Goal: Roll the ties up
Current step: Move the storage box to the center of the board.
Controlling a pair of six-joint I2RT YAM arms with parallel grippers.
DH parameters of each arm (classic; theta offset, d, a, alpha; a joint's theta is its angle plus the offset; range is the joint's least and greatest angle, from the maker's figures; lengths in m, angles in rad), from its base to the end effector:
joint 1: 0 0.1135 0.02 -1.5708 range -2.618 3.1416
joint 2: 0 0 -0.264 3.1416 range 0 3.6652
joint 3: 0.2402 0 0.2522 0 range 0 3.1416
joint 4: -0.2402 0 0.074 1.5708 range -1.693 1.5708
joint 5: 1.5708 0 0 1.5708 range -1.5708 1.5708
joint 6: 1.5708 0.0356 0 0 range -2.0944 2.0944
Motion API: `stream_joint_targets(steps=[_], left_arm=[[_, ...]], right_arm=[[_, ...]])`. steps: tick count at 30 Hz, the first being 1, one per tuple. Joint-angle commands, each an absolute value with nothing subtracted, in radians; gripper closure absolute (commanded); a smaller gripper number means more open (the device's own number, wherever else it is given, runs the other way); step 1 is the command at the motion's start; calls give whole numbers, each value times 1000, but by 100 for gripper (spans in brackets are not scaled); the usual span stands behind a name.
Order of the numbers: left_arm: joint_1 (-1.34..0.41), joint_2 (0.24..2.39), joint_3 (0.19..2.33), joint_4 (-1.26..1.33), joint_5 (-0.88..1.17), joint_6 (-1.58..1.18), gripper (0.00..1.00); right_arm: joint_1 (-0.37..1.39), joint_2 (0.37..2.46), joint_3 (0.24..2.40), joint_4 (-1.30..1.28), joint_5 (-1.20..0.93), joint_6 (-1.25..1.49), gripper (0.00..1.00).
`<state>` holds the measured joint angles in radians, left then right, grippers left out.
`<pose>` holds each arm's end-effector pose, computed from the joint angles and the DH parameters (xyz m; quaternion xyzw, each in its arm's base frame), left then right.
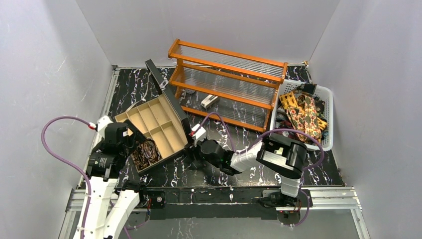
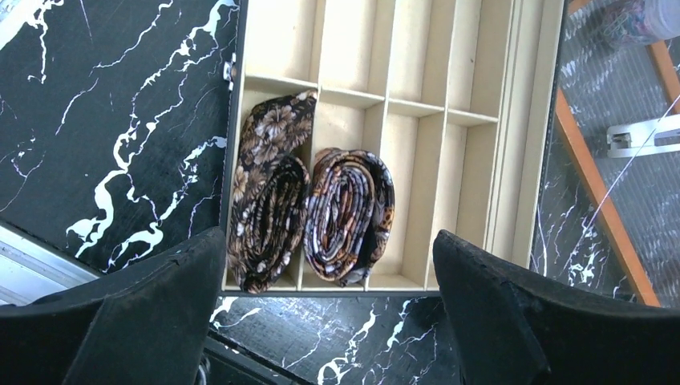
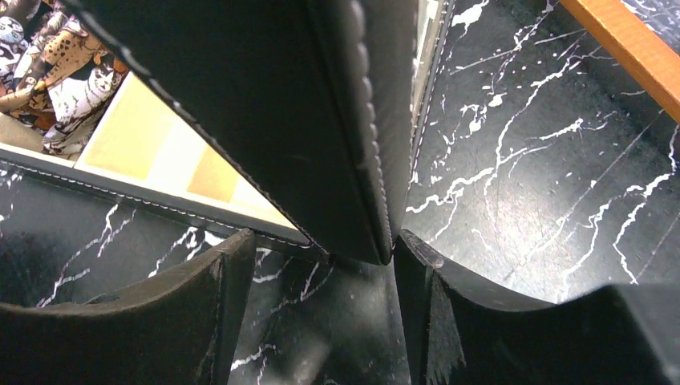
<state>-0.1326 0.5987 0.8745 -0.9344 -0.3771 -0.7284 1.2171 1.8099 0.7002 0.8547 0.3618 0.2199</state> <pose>0.1068 -0.0010 0.3212 -0.3378 0.8188 -0.0276 0.4634 0.1327 0.3231 0.1502 -0.2756 0.7362 0.2888 0.5465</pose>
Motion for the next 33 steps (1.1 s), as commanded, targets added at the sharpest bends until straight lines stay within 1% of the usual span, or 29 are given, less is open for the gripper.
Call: stream_joint_targets(steps=[1,3,7,10,14,18,22,25,28,33], left_arm=[[-129,634,875,-927,-358,-718,2],[-129,644,843,-909,-319,-719,2],[-129,652,796,-861,-218,-713,2],[-129,643,758,-832,-142,-713,2],[-129,651,747,-828,-52,-730,2],[-129,661,702,-837,90,-739,2],[-129,664,616,-835,162,-772,2],[-129,653,600,-831,186,-801,2],[-129,643,565,-836,205,-820,2],[-129,648,514,-815,114,-837,2]], right_arm=[[1203,1836,810,896,433,270,30],[1185,1843,848,815,411,325,31],[1141,1832,866,779,320,399,32],[1109,1844,919,697,265,453,34],[1106,1881,953,699,227,478,36],[1106,1892,971,685,216,480,35],[1106,1865,973,662,215,455,32],[1106,1838,960,638,215,448,24],[1106,1803,944,623,203,437,21],[1106,1731,943,575,202,397,12]])
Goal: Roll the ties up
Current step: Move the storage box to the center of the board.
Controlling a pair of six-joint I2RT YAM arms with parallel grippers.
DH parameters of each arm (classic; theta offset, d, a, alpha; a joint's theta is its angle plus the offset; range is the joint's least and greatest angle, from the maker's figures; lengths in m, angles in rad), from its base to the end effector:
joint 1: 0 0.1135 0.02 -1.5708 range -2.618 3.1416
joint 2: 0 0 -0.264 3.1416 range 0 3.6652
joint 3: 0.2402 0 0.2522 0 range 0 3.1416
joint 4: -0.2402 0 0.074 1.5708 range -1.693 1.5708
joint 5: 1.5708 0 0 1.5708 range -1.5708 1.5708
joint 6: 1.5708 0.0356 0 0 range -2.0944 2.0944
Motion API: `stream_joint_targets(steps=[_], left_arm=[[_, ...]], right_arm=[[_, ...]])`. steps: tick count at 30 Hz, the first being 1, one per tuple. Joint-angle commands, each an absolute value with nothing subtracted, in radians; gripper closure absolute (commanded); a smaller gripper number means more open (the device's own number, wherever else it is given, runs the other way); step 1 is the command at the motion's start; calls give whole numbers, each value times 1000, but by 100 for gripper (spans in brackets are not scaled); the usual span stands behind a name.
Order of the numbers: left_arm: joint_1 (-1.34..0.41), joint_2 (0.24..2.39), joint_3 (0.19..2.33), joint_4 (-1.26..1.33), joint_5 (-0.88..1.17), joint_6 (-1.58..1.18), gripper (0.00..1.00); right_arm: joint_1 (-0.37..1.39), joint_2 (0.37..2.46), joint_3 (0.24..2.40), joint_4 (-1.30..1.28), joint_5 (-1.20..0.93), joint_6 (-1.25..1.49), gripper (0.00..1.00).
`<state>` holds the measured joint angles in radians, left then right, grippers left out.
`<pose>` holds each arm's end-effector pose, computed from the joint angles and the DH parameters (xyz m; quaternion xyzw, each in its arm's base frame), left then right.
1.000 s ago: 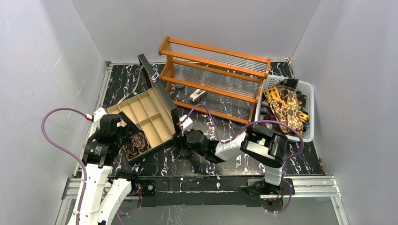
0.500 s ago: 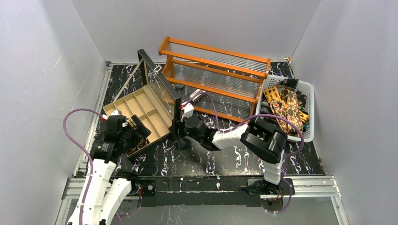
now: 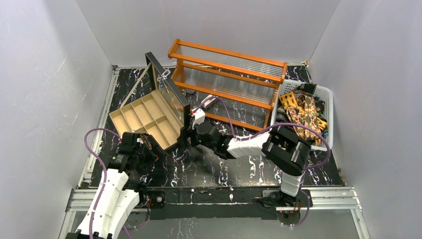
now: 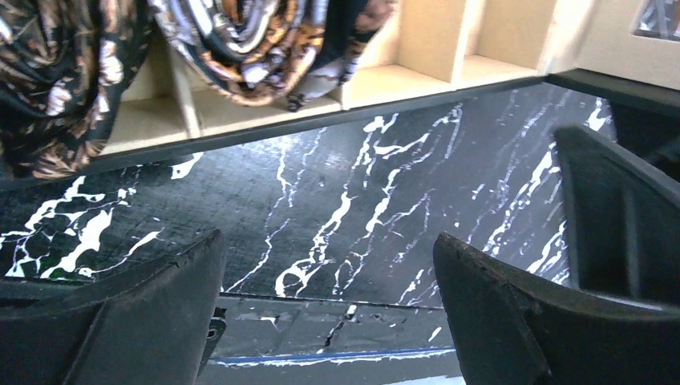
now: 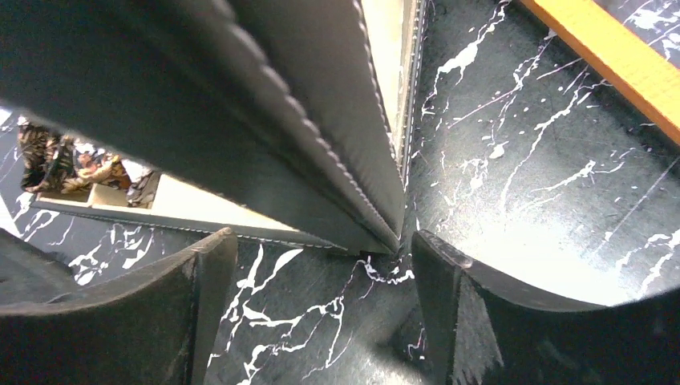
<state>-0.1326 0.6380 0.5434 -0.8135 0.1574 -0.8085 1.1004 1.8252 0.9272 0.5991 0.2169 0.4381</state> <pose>0.1228 -0.0220 0.2213 -0.2884 0.8978 -0.2133 0.2554 0.1836 0.3441 0.1828 -0.1992 0.7772 0.3482 0.4848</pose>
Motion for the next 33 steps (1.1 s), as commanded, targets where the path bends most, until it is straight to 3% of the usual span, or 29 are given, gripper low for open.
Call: stream_joint_targets(steps=[1,14,22,33], left_arm=[[-129,664,506,-790,97,-846,2],[-128,898,558,-575,-88,-950,2],[-127,1027,626,-504,-265,-862,2],[-69,1296,774,-357,-276,-666,2]], right_arm=[[1106,1718,945,564,204,385,10],[1097,1637,1157,304,280,241,5],[1078,1682,1326,141,358,226,5],[1060,1763,1541,-54,281,215,6]])
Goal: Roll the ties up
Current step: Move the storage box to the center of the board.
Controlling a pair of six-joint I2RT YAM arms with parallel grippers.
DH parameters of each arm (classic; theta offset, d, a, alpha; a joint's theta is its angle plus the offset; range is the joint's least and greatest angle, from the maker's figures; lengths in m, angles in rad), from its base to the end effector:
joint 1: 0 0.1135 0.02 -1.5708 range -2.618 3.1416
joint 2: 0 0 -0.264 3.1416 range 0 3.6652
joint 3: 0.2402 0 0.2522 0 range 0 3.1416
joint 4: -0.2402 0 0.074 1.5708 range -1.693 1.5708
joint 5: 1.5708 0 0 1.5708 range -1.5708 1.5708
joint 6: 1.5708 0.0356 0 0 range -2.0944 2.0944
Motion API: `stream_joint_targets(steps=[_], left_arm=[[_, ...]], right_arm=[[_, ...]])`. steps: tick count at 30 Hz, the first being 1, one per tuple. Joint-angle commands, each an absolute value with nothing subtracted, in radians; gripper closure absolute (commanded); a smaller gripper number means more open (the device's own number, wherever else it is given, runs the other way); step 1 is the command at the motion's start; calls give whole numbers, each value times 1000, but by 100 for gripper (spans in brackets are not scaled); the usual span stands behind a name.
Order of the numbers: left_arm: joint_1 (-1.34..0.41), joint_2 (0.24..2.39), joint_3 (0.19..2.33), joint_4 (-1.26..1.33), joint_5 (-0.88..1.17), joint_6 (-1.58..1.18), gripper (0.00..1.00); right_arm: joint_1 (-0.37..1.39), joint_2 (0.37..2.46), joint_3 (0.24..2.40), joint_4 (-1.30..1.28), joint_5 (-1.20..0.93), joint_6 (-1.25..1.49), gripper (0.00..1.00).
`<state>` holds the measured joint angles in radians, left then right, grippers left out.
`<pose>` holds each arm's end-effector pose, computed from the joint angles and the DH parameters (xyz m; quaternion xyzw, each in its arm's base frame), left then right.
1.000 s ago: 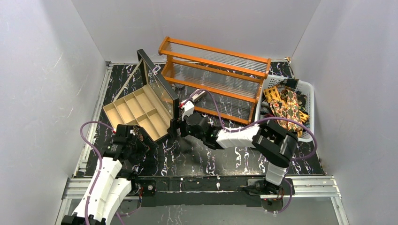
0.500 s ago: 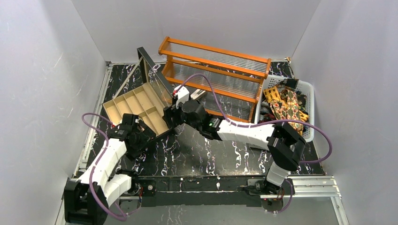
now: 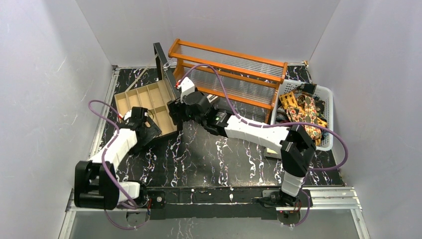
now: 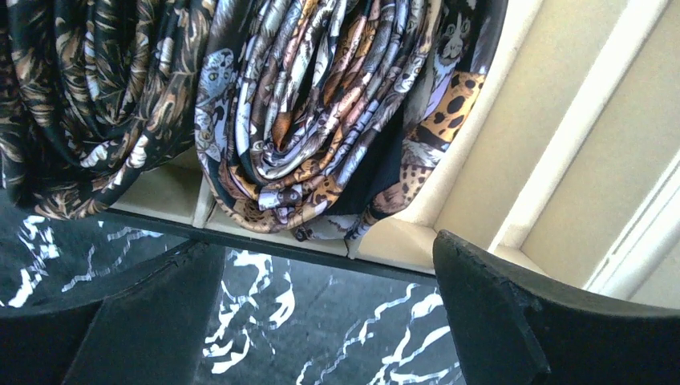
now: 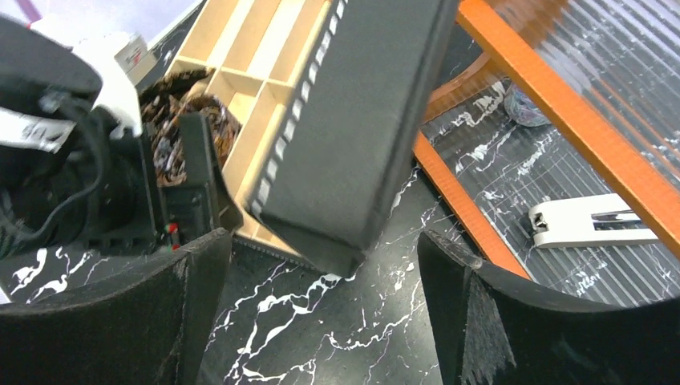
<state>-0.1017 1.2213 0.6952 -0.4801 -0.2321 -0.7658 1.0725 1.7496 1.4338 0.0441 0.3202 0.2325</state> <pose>0.2293 -0.0152 0.1986 -0.3415 0.8913 -0.0154 0.2978 0.2117 0.3656 0.3253 -0.2325 0.7572 0.2617 0.5515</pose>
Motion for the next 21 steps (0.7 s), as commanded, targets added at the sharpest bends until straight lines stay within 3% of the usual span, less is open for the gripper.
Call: stream_joint_targets(steps=[1,8,17,21], left_arm=[[-54,1326,793,-352,-259,-659,2],[-25,1365,827,-354,-228,-628,2],[-23,1224,807,-458,-204,-638,1],[-23,1144,792,-507,-164,-638,2]], right_arm=[[1052,1759,1568,-80,271,213,5],[1012,1579,1516,-181,199,170,1],[807,1205,1032,-311,208,472,1],[729,1195,885,-297,150,582,3]])
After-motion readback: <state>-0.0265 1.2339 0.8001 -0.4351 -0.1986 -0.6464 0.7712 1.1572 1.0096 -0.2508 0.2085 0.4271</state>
